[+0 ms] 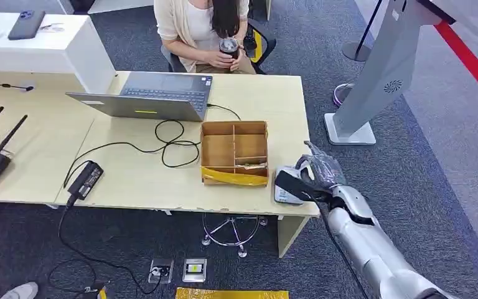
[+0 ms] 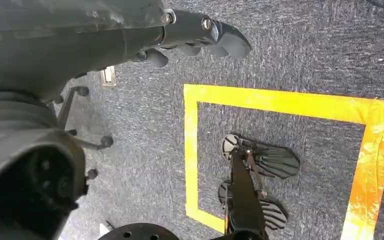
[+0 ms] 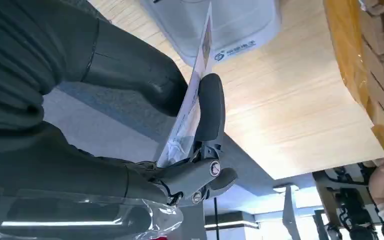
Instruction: Pass the card to the sensor for recognition and then transmit it.
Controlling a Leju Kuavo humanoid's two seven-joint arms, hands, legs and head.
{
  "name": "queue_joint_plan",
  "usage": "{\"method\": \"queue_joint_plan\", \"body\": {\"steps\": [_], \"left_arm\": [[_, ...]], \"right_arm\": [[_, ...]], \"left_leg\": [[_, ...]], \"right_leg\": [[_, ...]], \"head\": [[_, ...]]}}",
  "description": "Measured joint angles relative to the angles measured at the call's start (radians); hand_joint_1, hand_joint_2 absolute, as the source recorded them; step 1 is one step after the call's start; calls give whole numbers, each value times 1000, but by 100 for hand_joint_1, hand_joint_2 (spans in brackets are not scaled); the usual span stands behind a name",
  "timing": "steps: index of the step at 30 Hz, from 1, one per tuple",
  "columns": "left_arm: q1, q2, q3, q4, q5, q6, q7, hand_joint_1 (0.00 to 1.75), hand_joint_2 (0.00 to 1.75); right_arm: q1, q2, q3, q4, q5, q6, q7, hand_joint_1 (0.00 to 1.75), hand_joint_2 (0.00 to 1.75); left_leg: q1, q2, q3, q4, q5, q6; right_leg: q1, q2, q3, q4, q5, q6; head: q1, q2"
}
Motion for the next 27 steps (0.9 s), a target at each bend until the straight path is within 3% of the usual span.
{"method": "queue_joint_plan", "body": {"steps": [11, 27], "left_arm": [[0, 0, 0, 0, 3, 0, 0, 0, 0], [0, 0, 0, 0, 3, 0, 0, 0, 0]], "right_arm": [[42, -3, 31, -79, -16, 23, 23, 175, 175], [58, -26, 53, -77, -58, 22, 19, 175, 175]], "left_leg": [[0, 0, 0, 0, 0, 0], [0, 0, 0, 0, 0, 0]], "right_leg": [[0, 0, 0, 0, 0, 0], [0, 0, 0, 0, 0, 0]], "head": [[0, 0], [0, 0]]}}
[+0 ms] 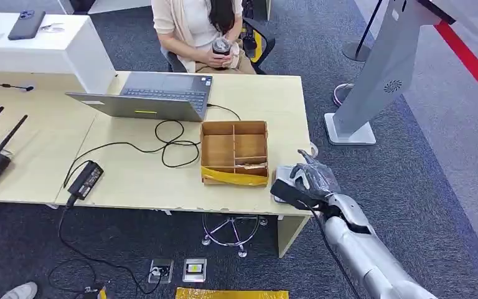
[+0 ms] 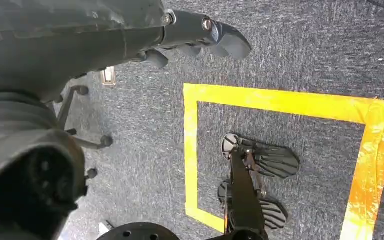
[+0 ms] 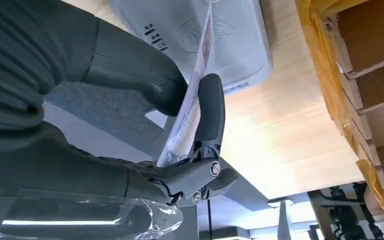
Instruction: Pass the card to the sensor for recognition and then transmit it.
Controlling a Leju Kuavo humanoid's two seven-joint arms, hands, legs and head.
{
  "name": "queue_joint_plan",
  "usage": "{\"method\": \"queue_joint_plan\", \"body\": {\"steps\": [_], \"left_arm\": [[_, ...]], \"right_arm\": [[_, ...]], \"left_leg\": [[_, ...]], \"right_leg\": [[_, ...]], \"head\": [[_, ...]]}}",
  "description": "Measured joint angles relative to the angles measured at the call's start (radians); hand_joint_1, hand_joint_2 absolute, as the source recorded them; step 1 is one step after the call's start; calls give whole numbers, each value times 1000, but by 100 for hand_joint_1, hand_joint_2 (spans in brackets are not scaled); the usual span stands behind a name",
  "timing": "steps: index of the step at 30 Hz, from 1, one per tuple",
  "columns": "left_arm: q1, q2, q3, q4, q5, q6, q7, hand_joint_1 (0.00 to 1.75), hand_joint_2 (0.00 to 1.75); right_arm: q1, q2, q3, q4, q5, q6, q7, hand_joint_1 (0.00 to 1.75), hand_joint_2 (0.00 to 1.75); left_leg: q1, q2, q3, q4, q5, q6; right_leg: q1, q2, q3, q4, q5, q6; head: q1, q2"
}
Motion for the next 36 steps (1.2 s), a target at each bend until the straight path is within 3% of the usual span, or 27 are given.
{"method": "queue_joint_plan", "body": {"steps": [17, 22, 36], "left_arm": [[0, -1, 0, 0, -8, -6, -1, 0, 0], [0, -1, -1, 0, -9, -6, -1, 0, 0], [0, -1, -5, 0, -12, -6, -1, 0, 0]], "right_arm": [[-3, -13, 6, 22, -2, -6, -11, 175, 175], [-13, -21, 2, 54, -76, 50, -25, 175, 175], [-26, -36, 1, 100, -84, 57, -22, 175, 175]], "left_leg": [[0, 0, 0, 0, 0, 0], [0, 0, 0, 0, 0, 0], [0, 0, 1, 0, 0, 0]], "right_leg": [[0, 0, 0, 0, 0, 0], [0, 0, 0, 0, 0, 0], [0, 0, 1, 0, 0, 0]], "head": [[0, 0], [0, 0], [0, 0]]}}
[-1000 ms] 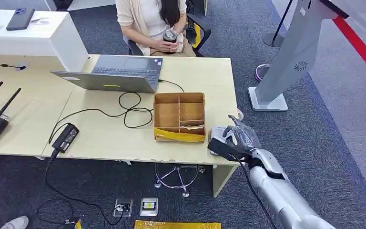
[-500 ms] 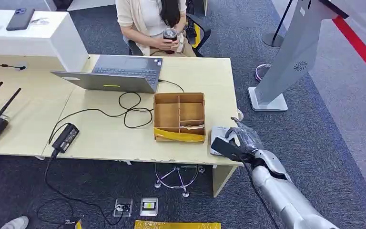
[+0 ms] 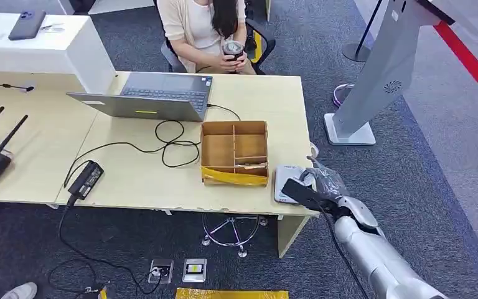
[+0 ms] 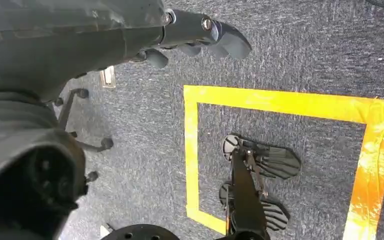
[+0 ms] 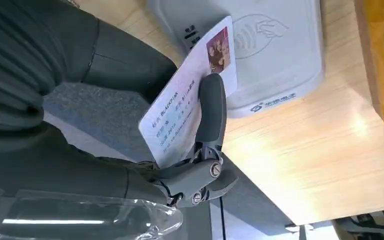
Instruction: Pass the card to the sensor for recognition and then transmit it.
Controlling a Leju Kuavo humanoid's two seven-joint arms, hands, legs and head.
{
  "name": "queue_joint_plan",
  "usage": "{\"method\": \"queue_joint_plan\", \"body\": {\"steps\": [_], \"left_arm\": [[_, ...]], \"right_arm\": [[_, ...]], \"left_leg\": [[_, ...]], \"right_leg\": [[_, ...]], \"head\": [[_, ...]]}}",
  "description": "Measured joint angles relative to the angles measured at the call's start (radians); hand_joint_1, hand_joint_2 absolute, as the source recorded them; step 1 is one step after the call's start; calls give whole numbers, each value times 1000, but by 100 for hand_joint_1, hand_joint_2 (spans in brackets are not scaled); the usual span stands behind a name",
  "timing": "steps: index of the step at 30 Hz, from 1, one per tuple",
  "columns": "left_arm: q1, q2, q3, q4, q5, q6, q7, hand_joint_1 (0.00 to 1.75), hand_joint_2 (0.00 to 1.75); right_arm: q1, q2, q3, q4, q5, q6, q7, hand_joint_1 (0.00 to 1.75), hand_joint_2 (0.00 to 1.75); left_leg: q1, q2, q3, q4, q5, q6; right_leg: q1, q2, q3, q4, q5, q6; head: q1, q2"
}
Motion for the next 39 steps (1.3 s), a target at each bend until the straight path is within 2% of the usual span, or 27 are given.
{"method": "queue_joint_plan", "body": {"steps": [10, 23, 33, 39], "left_arm": [[-1, 0, -14, 0, -2, 0, 0, 0, 0], [-15, -1, -22, 0, -6, -3, 0, 0, 0], [-31, -3, -40, 0, -20, -5, 0, 0, 0], [-51, -5, -47, 0, -19, -5, 0, 0, 0]], "right_arm": [[-43, -7, 0, 17, 20, -3, 2, 175, 175], [-210, -18, 2, 32, 73, 4, -10, 175, 175], [-311, 42, 10, 35, 128, 29, 6, 175, 175], [-394, 127, 24, 47, 164, 97, 37, 175, 175]], "left_leg": [[0, 0, 0, 1, 0, 0], [0, 1, -1, 1, 0, 0], [0, 0, -2, 1, 0, 0], [1, 2, -2, 1, 1, -1]], "right_leg": [[0, 0, 0, 0, 1, -1], [0, 1, -1, 0, 1, -1], [0, 1, -1, 1, 1, -1], [1, 2, -2, 1, 2, -1]], "head": [[0, 0], [0, 0], [0, 0], [0, 0]]}}
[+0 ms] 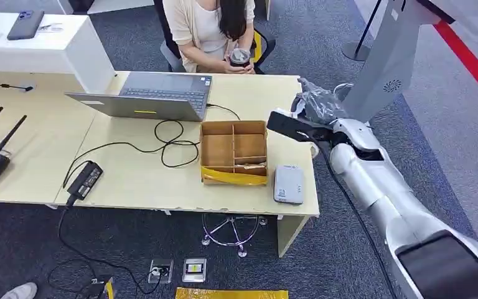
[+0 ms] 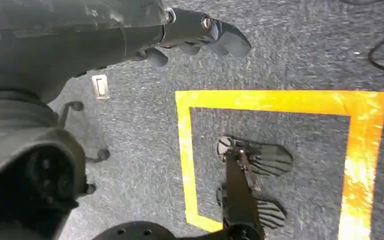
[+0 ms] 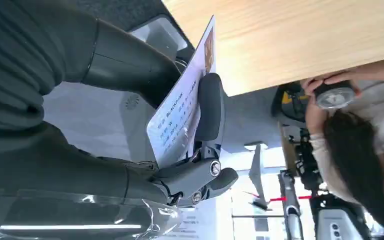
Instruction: Pass the card to the sensor for recognition and then transmit it.
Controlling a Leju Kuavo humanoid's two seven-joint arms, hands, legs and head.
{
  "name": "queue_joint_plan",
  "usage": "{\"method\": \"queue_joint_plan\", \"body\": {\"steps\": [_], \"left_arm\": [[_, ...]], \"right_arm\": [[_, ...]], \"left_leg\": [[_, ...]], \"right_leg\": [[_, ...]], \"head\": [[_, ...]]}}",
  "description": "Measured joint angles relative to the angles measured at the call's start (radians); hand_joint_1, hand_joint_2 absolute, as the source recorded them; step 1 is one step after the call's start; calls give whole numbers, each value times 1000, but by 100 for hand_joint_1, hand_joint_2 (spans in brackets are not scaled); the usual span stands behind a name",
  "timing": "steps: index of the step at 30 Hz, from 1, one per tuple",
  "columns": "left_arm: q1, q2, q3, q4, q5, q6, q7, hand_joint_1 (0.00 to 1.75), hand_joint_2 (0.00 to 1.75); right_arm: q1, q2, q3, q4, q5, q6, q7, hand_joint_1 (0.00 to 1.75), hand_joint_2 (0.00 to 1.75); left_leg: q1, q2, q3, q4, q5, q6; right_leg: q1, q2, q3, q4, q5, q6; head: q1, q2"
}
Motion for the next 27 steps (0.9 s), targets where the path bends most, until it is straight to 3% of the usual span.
{"method": "queue_joint_plan", "body": {"steps": [12, 27], "left_arm": [[-7, -8, -18, 0, -8, -1, 3, 0, 0], [-13, -10, -31, 0, -14, -4, 19, 0, 0]], "right_arm": [[-29, 117, 27, 46, 29, 44, 82, 175, 175], [-27, 154, 42, 91, 51, 37, 104, 175, 175]], "left_leg": [[1, 0, 0, 0, 0, 0], [1, 0, 0, 0, 0, -1]], "right_leg": [[1, 1, 0, 0, 0, 0], [1, 0, 0, 0, 0, 0]], "head": [[0, 0], [0, 0]]}}
